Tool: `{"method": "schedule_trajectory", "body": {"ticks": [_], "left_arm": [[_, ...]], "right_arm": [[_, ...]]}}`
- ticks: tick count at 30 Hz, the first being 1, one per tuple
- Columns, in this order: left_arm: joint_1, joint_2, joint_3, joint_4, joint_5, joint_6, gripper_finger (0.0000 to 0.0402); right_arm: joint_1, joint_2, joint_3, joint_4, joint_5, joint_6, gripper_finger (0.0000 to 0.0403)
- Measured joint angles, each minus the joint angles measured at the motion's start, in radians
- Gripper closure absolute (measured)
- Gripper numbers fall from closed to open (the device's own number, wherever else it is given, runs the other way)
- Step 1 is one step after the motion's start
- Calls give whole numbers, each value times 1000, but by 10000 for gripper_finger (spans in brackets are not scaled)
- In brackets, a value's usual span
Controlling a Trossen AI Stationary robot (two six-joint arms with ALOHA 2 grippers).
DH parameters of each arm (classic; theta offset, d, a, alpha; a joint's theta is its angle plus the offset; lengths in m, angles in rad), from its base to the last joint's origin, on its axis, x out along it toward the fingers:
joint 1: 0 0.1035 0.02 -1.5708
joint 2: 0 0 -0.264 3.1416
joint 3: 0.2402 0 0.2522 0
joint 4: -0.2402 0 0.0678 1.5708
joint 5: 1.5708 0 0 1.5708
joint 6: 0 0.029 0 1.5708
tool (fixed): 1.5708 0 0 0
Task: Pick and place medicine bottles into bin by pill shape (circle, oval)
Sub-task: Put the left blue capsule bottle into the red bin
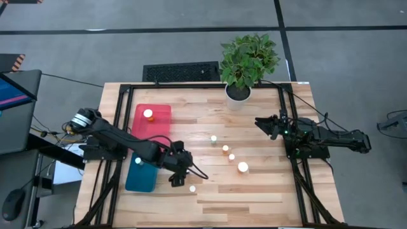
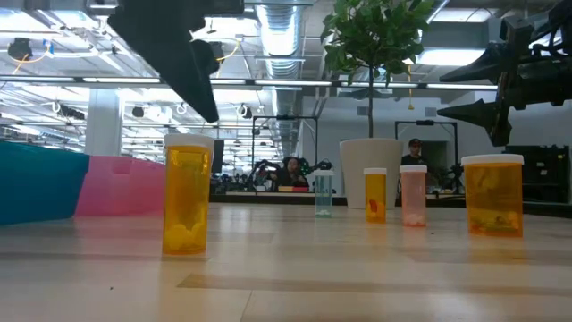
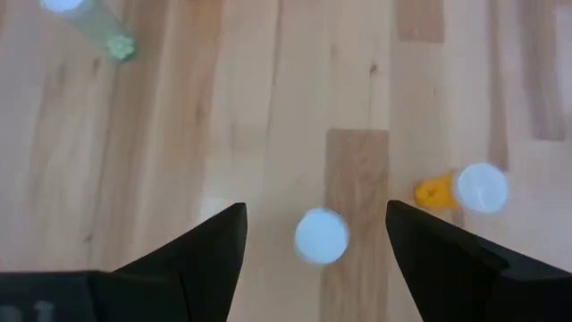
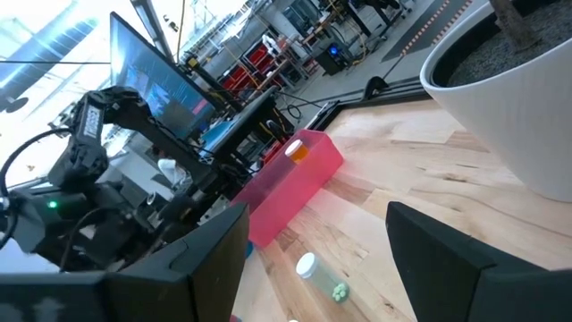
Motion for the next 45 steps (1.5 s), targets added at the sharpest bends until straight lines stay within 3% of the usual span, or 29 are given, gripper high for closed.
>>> {"method": "schedule_trajectory", "body": {"ticks": [13, 28, 41, 45], "left_arm": [[26, 4, -96, 121, 64, 18, 140], [29, 12, -96, 119, 64, 97, 141], [42, 66, -96, 143, 123, 104, 141], [43, 66, -96, 136, 121, 106, 155]], "right_arm": [[0, 0, 0, -3, 0, -3, 127], [0, 0, 0, -3, 0, -25, 127], [-2, 15, 0, -2, 0, -26, 127], [-2, 18, 0, 1, 0, -26, 127]]}}
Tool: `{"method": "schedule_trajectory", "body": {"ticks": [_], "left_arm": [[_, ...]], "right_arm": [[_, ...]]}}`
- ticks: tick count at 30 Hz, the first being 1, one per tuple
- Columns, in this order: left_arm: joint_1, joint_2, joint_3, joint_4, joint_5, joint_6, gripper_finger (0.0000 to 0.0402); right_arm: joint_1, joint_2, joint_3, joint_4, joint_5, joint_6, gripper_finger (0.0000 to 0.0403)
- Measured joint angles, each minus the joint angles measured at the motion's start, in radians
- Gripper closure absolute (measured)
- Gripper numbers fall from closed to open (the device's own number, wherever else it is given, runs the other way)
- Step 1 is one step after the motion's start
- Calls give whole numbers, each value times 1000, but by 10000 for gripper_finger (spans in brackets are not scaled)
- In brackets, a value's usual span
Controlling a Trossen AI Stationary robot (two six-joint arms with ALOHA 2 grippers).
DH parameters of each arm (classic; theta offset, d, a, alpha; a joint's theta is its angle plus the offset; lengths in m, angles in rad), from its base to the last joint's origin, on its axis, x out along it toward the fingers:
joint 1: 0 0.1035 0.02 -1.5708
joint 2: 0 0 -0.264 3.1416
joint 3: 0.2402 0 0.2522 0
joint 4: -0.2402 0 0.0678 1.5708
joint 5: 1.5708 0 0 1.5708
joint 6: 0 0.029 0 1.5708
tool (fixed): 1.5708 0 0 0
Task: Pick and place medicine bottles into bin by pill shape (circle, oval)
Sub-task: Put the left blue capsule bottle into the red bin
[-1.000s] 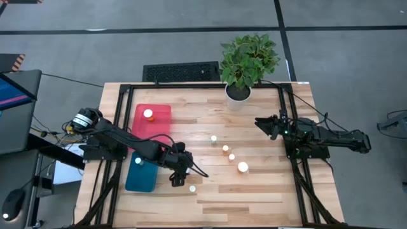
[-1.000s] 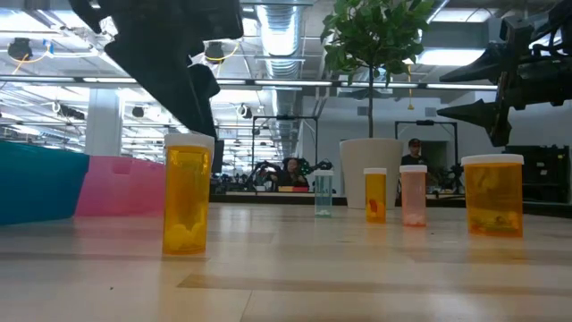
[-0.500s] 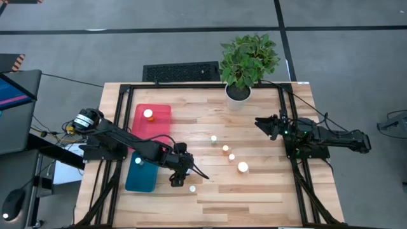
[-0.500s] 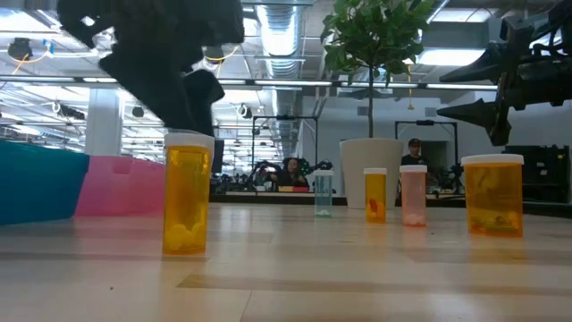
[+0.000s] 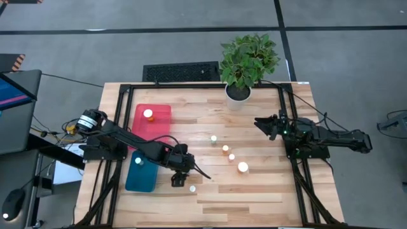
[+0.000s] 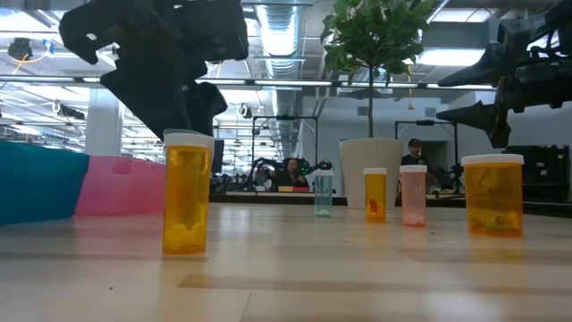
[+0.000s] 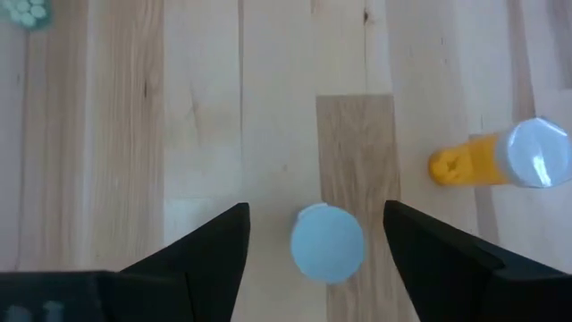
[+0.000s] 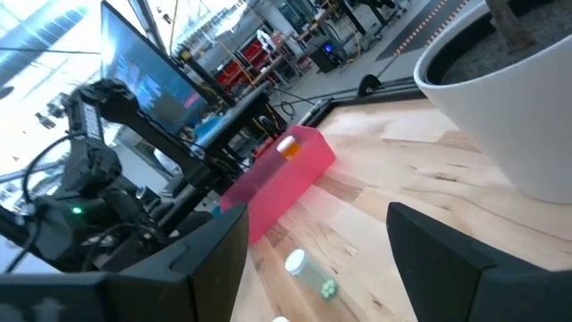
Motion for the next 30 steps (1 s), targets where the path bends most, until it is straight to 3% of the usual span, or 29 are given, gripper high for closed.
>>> {"method": "schedule_trajectory", "body": {"ticks": [17, 22, 30], "left_arm": [[22, -2, 0, -23, 56, -10, 291], [30, -28, 0, -53, 54, -45, 293], [67, -187, 0, -166, -74, -138, 283]], "right_arm": [[0, -1, 0, 2, 0, 0, 127], [0, -1, 0, 2, 0, 0, 127], [0, -1, 0, 3, 0, 0, 127]]}}
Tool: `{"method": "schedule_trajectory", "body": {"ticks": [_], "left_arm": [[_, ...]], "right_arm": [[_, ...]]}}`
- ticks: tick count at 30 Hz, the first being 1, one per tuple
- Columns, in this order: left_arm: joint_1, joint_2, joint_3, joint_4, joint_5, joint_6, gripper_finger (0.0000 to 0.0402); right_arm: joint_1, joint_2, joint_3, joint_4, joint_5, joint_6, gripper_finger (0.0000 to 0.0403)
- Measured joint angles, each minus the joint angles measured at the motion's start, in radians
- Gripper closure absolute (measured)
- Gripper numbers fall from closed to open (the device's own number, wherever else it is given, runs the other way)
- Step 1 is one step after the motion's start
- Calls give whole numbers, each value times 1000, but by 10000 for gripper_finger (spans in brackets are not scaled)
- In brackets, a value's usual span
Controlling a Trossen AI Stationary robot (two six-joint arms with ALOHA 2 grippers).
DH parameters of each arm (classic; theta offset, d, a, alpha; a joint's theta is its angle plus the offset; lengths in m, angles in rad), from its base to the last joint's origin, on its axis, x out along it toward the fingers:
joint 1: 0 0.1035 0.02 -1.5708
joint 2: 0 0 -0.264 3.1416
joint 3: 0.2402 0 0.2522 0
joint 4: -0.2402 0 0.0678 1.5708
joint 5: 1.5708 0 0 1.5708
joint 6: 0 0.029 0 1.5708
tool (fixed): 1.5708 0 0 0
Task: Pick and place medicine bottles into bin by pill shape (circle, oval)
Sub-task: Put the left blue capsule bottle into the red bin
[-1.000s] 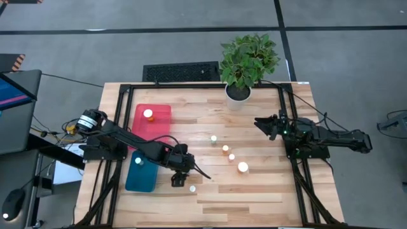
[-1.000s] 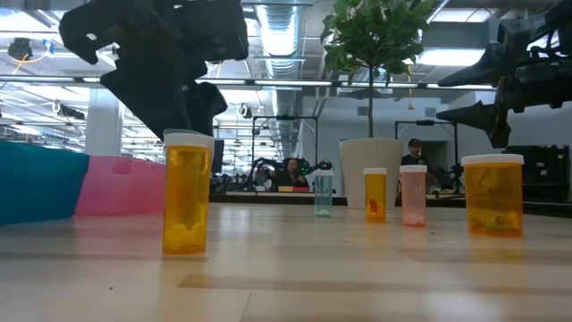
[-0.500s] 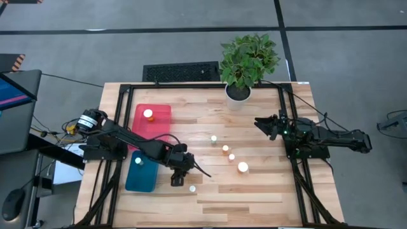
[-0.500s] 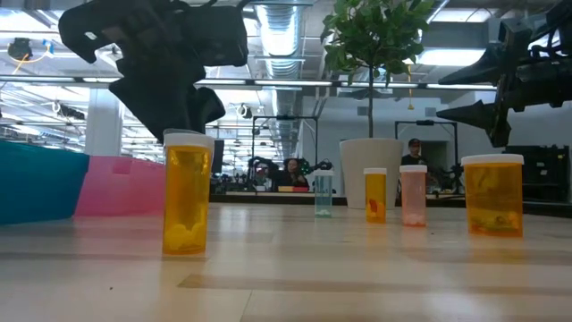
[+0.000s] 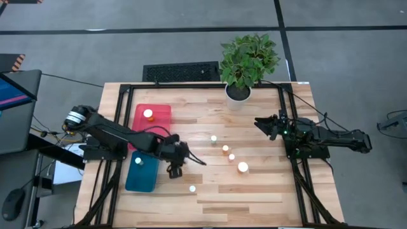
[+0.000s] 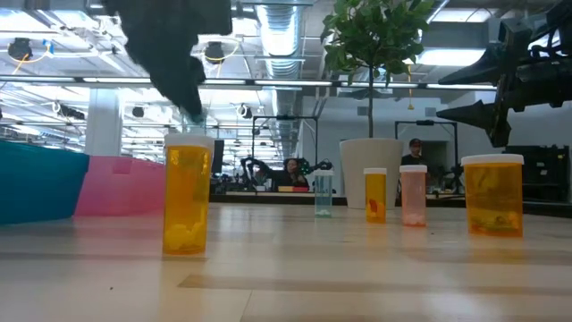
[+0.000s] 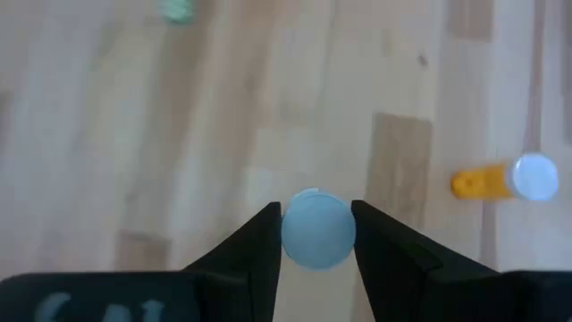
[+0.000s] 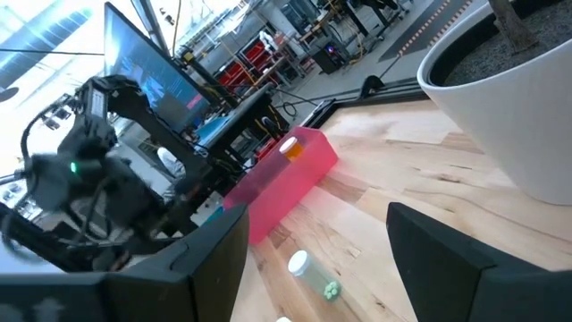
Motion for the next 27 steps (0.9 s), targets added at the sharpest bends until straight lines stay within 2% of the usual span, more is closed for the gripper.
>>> {"method": "schedule_trajectory", "body": {"ticks": [8, 13, 18, 27], "left_arm": [[122, -281, 1, -266, -208, -179, 280], [275, -390, 1, -448, -227, -235, 277], [421, -379, 1, -488, -257, -144, 277], [605, -237, -5, -395, -252, -59, 276]], "right_arm": [[0, 0, 0, 4, 0, 0, 127], [0, 0, 0, 7, 1, 0, 127], [0, 0, 0, 8, 2, 1, 127], [0, 0, 0, 12, 2, 2, 127]]}}
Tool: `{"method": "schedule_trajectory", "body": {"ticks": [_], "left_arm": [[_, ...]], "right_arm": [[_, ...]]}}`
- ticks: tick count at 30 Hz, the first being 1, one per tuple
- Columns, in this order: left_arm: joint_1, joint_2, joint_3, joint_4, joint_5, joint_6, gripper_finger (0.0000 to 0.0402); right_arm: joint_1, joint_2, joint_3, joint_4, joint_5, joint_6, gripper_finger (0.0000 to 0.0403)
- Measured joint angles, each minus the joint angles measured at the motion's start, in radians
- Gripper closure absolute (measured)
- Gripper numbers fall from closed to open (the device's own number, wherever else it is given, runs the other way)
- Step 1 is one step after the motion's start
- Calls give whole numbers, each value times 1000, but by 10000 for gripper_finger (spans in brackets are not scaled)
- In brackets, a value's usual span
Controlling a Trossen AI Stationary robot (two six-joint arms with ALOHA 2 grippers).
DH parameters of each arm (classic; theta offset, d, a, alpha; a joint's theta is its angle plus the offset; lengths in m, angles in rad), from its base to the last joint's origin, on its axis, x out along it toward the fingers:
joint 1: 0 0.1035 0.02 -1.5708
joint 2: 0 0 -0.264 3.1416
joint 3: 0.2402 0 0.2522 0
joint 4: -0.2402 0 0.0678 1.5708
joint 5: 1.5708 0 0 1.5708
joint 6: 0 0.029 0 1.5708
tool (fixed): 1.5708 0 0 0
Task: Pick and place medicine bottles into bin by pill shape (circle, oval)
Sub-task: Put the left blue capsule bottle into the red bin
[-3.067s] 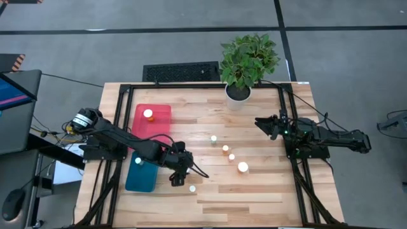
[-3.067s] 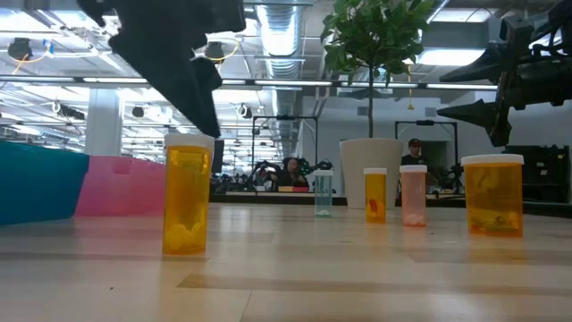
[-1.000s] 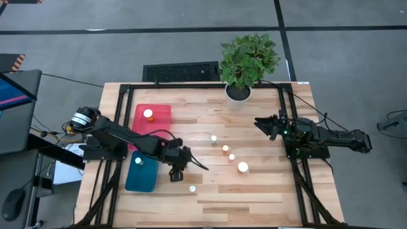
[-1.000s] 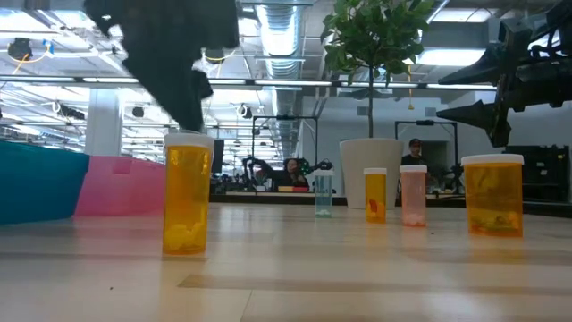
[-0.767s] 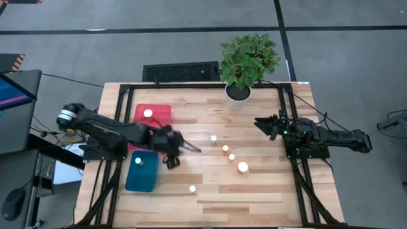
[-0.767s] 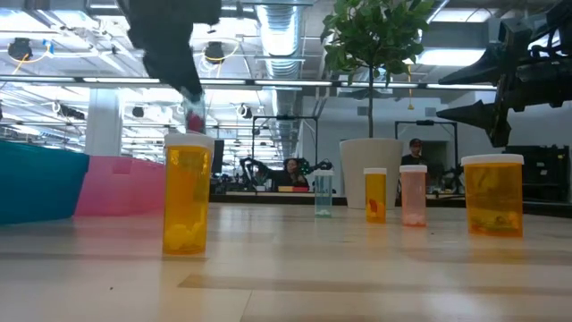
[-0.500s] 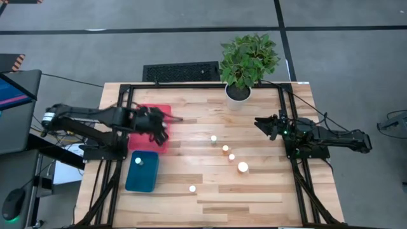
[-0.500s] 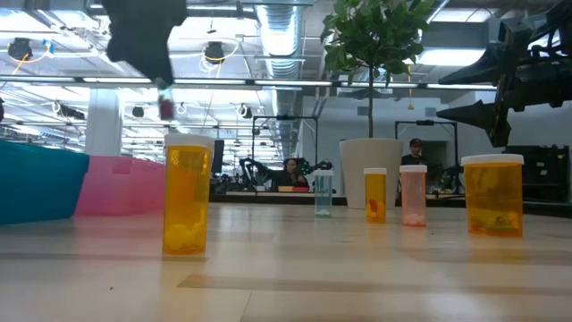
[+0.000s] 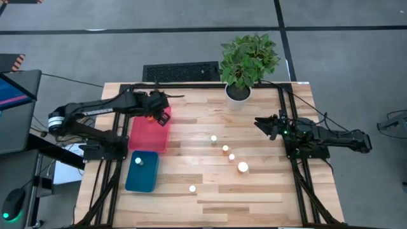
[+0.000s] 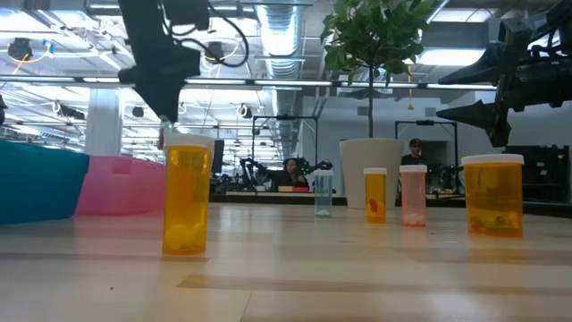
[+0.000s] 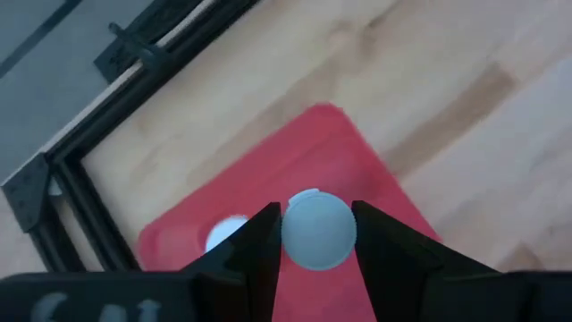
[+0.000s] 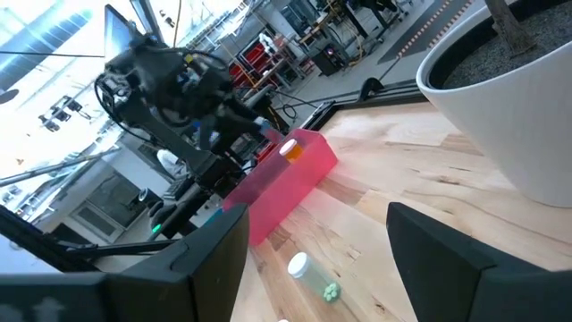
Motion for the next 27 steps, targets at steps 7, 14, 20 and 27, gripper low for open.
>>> {"method": "schedule_trajectory", "body": {"ticks": [7, 14, 20, 27], "left_arm": [[49, 14, -107, 151, 40, 34, 276], [61, 14, -240, 315, 97, 15, 276], [61, 17, -297, 380, 103, -2, 276], [61, 18, -328, 421, 84, -13, 276]], "right_arm": [[0, 0, 0, 0, 0, 7, 127], [0, 0, 0, 3, 0, 10, 127], [0, 0, 0, 4, 0, 10, 127], [0, 0, 0, 3, 0, 10, 127]]}}
